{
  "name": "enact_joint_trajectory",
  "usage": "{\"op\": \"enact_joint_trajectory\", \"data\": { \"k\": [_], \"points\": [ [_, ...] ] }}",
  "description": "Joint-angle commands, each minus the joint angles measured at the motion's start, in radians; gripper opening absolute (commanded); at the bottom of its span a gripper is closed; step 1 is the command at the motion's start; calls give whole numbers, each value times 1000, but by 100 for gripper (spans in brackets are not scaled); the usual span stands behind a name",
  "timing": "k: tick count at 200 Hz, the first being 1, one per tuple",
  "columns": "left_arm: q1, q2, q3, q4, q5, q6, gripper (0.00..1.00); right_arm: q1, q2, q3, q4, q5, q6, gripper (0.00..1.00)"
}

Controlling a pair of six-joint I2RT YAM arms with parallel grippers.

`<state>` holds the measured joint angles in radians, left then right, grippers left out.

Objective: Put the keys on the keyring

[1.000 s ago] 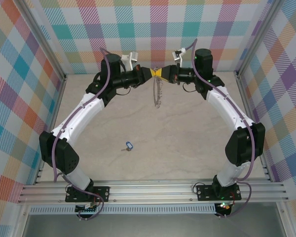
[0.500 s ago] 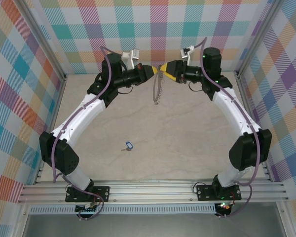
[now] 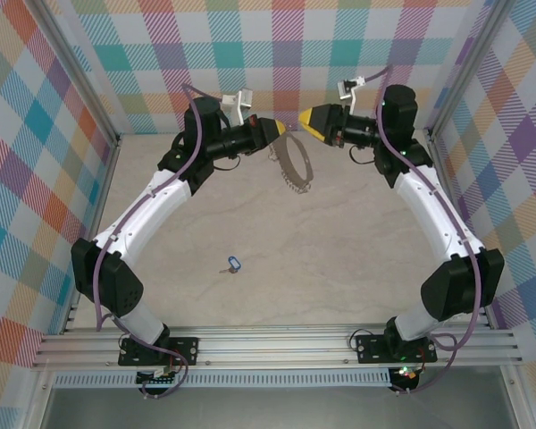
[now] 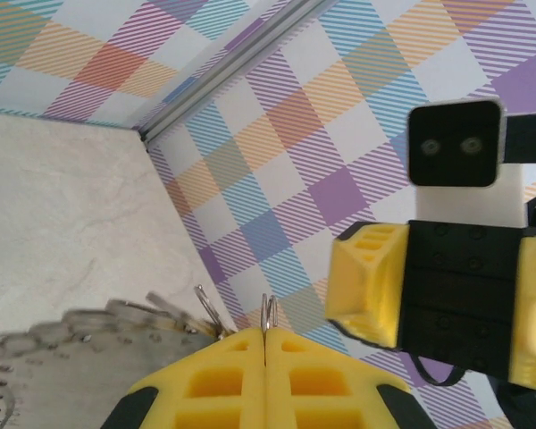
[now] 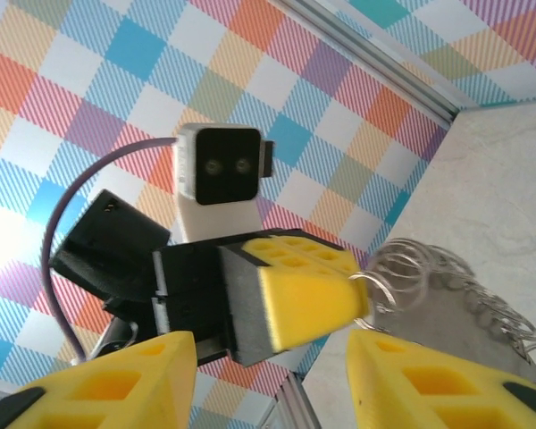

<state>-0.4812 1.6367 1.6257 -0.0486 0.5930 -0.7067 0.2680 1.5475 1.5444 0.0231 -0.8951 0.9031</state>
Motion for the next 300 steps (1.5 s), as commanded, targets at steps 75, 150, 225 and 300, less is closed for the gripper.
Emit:
{"op": "enact_joint_trajectory", "data": {
  "k": [75,150,225,300],
  "points": [
    [-11,-13,21,83,37,-7,0,22,0,-78,132,16,67,40],
    [-11,1,32,97,46,-18,0,45,55,-15,152,1,82,30],
    [-10,11,39,98,48,-19,0,45,62,-5,145,-2,75,3],
    [-11,14,43,101,53,-23,0,45,72,16,147,-8,78,23]
  ]
}}
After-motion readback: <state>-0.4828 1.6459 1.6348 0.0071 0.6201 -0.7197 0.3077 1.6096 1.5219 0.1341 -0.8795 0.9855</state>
